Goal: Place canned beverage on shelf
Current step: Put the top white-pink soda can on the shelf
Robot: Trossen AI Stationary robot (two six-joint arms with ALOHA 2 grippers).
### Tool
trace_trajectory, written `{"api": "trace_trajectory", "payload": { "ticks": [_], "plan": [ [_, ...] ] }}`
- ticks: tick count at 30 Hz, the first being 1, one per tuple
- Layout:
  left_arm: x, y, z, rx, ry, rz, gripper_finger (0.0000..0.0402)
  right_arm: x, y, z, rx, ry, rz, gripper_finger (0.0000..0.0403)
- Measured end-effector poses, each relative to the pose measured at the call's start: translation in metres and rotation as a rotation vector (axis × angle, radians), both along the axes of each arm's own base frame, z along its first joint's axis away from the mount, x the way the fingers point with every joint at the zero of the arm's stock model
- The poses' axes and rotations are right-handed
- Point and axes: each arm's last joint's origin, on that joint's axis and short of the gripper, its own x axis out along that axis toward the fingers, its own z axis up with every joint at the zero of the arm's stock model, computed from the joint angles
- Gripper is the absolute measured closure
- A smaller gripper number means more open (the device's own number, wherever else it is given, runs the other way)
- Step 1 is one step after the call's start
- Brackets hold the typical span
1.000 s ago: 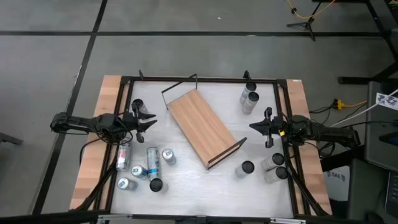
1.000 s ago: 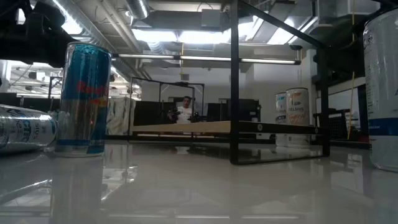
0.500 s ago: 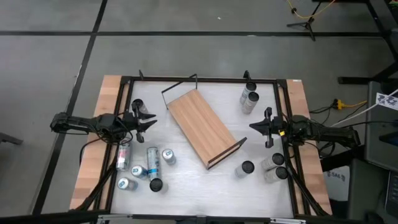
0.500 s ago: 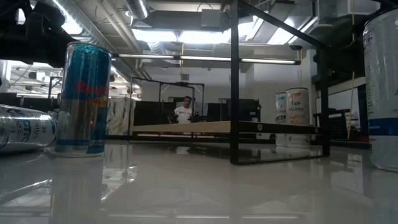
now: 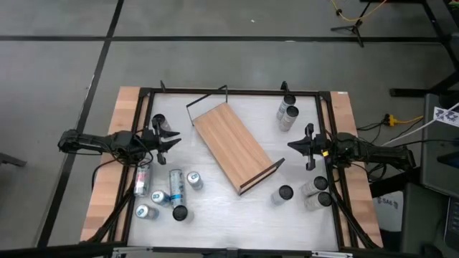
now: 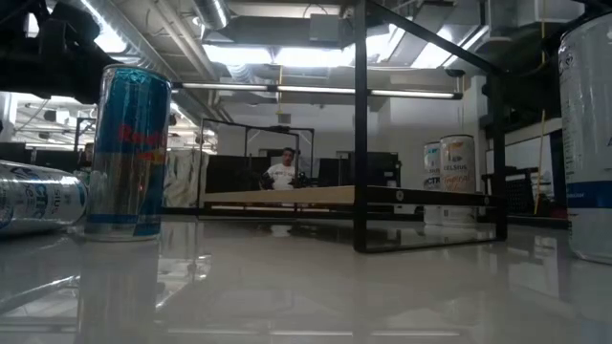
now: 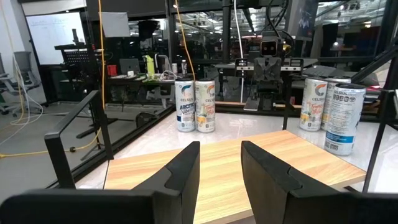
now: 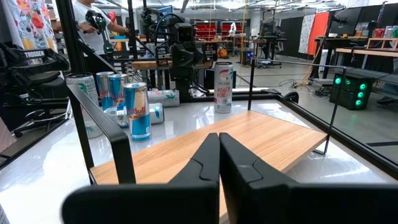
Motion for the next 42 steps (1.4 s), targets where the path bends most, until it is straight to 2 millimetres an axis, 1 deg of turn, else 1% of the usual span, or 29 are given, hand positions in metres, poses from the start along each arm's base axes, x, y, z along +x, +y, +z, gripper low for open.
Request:
{"api": "trace_trajectory", "payload": {
  "ticks": [16,23,29,31,33,38,42],
  "plan": [
    [0.0,0.0,0.0001,-0.011,-0.004,-0.002,0.0292,0.0,0.0,0.0001,0.0,-0.001,0.001,0.0402],
    [-0.0003,0.0009,0.0004,-0.128,-0.046,0.026,0.0291,0.0,0.0,0.0002,0.0,-0.002,0.0,0.0402],
    [-0.0005,0.0014,0.0003,-0.181,-0.065,0.041,0.029,0.0,0.0,0.0002,0.0,-0.002,0.0,0.0402],
    [-0.0007,0.0019,0.0003,-0.205,-0.075,0.057,0.0281,0.0,0.0,0.0002,0.0,-0.002,0.001,0.0402],
    [-0.0008,0.0023,0.0003,-0.211,-0.079,0.072,0.0263,0.0,0.0,0.0002,0.0,-0.002,0.001,0.0402],
    [-0.0011,0.0028,0.0004,-0.215,-0.082,0.092,0.0201,0.0,0.0,0.0002,0.0,-0.002,0.001,0.0402],
    [-0.0022,0.0051,0.0003,-0.287,-0.122,0.176,0.0157,0.0,0.0,0.0003,0.0,-0.003,0.001,0.0402]
  ]
}}
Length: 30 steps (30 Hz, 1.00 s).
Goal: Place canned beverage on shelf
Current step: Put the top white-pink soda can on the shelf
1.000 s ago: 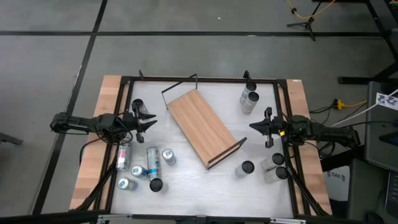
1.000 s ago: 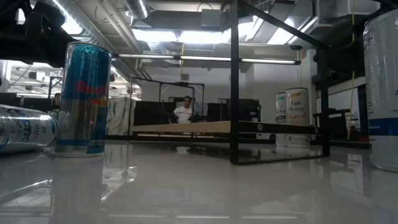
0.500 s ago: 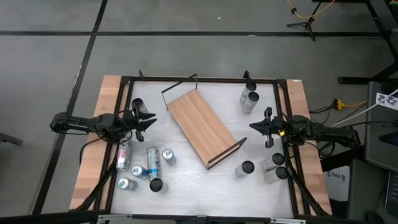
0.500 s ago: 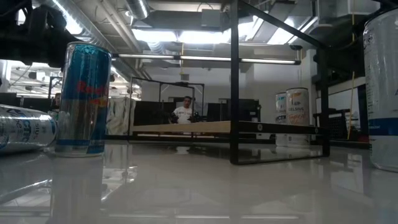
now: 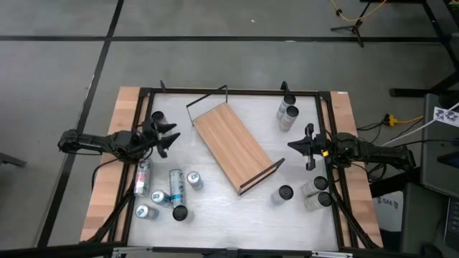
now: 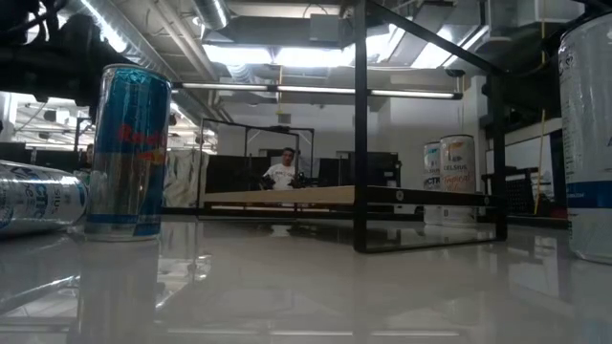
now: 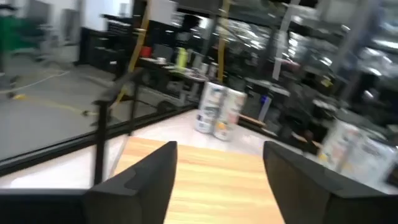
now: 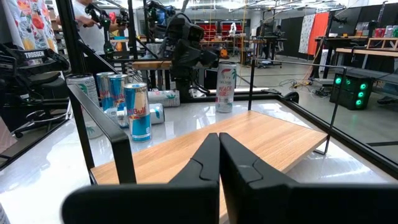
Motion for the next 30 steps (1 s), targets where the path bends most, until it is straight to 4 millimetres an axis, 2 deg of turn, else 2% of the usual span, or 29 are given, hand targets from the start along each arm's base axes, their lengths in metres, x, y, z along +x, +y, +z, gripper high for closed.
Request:
{"api": "trace_trajectory", "payload": {
  "ticks": [8,12,21,30],
  "plan": [
    [0.0,0.0,0.0,-0.016,-0.008,0.018,0.0119,0.0,0.0,0.0,0.0,0.001,0.0,0.0402],
    [0.0,0.0,0.002,-0.019,-0.034,0.016,0.0117,0.0,0.0,0.0,0.0,0.0,0.001,0.0402],
    [-0.003,-0.001,0.02,-0.031,-0.231,-0.039,0.0117,0.0,0.0,0.0,0.0,0.0,0.0,0.0402],
    [-0.005,0.0,0.031,0.073,-0.285,-0.001,0.0117,0.0,0.0,0.0,0.0,0.0,0.0,0.0402]
  ]
}}
